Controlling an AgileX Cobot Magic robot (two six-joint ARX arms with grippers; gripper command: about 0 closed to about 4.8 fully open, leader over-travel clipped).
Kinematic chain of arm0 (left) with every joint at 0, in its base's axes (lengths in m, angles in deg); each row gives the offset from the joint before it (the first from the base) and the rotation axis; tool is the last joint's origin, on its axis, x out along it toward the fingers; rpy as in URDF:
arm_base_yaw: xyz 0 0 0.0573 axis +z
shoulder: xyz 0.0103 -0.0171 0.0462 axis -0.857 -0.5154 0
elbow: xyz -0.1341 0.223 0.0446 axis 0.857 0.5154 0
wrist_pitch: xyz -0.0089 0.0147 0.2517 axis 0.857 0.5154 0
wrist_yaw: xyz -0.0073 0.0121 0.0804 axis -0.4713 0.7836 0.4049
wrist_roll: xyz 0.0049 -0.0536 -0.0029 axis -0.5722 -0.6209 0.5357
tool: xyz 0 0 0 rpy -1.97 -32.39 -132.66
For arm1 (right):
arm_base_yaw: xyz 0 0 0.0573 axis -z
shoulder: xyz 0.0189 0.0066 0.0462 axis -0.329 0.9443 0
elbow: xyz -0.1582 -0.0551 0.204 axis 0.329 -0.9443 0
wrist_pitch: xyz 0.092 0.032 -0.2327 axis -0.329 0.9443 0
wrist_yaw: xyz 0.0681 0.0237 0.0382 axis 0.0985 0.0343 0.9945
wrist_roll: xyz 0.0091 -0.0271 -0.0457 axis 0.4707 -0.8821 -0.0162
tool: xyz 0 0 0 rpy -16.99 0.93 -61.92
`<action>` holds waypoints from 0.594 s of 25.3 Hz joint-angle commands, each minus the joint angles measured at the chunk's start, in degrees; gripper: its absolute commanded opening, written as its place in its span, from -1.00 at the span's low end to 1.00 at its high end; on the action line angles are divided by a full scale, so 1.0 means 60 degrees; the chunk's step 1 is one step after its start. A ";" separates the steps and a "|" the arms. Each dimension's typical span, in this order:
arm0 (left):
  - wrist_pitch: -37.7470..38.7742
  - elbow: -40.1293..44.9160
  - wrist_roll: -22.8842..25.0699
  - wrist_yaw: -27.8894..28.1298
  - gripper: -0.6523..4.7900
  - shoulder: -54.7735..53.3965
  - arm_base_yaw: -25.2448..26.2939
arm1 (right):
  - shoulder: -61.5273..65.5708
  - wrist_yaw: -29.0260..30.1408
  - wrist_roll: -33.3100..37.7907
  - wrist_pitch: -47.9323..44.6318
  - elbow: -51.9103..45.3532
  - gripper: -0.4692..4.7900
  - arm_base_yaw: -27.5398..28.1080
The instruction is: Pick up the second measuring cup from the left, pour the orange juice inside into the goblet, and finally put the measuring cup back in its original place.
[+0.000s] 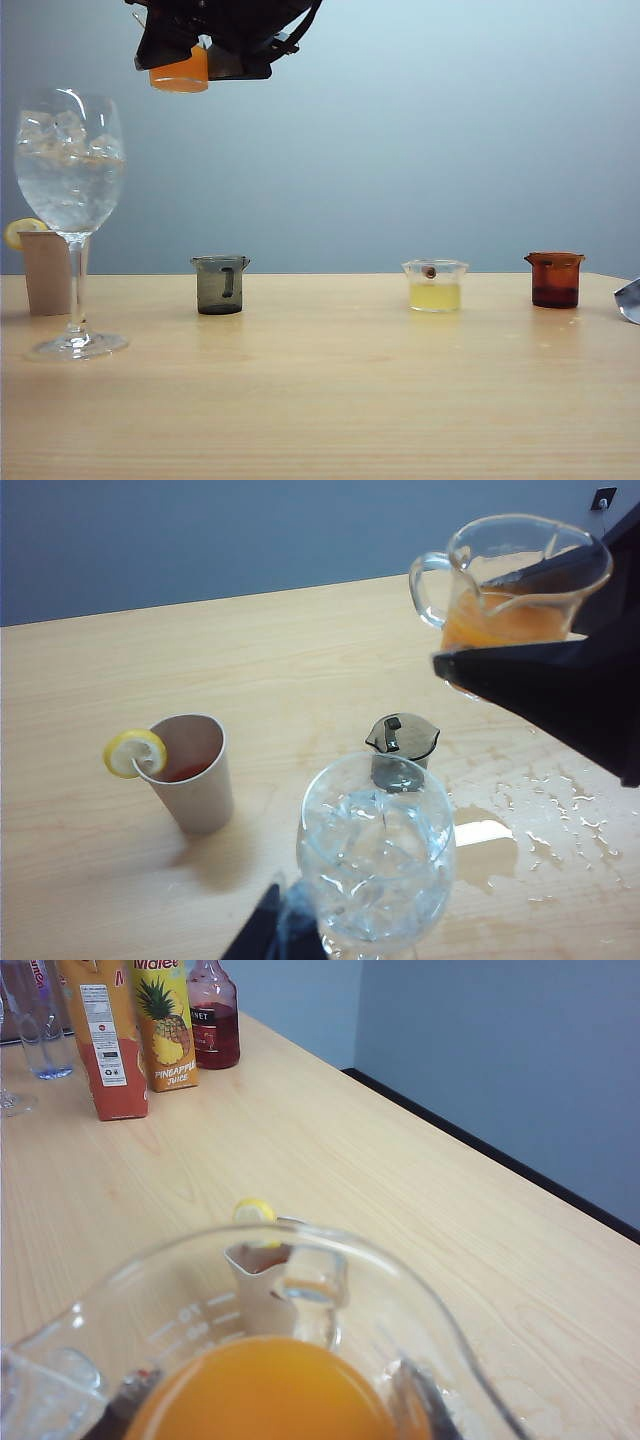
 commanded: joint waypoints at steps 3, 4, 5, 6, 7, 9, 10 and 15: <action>-0.0080 -0.0044 0.0040 -0.0004 -0.77 0.0007 0.0007 | -0.0051 0.0506 0.0175 -0.0193 0.0058 -0.26 -0.0015; -0.0080 -0.0044 0.0040 -0.0004 -0.77 0.0007 0.0007 | -0.0051 0.0499 0.0073 -0.0091 0.0058 -0.26 -0.0015; -0.0080 -0.0044 0.0036 -0.0004 -0.77 0.0007 0.0007 | -0.0051 0.0503 -0.0120 0.0015 0.0058 -0.26 -0.0022; -0.0080 -0.0044 0.0040 -0.0004 -0.77 0.0007 0.0007 | -0.0051 0.0499 -0.0146 0.0040 0.0058 -0.26 -0.0062; -0.0080 -0.0044 0.0040 -0.0004 -0.77 0.0007 0.0007 | -0.0051 0.0477 -0.0160 0.0055 0.0058 -0.26 -0.0102; -0.0080 -0.0044 0.0040 -0.0004 -0.77 0.0007 0.0007 | -0.0051 0.0466 -0.0229 0.0058 0.0058 -0.26 -0.0146; -0.0080 -0.0044 0.0040 -0.0004 -0.77 0.0007 0.0007 | -0.0051 0.0470 -0.0244 0.0095 0.0058 -0.26 -0.0157; -0.0080 -0.0044 0.0040 -0.0004 -0.77 0.0007 0.0007 | 0.0237 0.0466 -0.0437 0.1191 0.0980 -0.26 -0.0182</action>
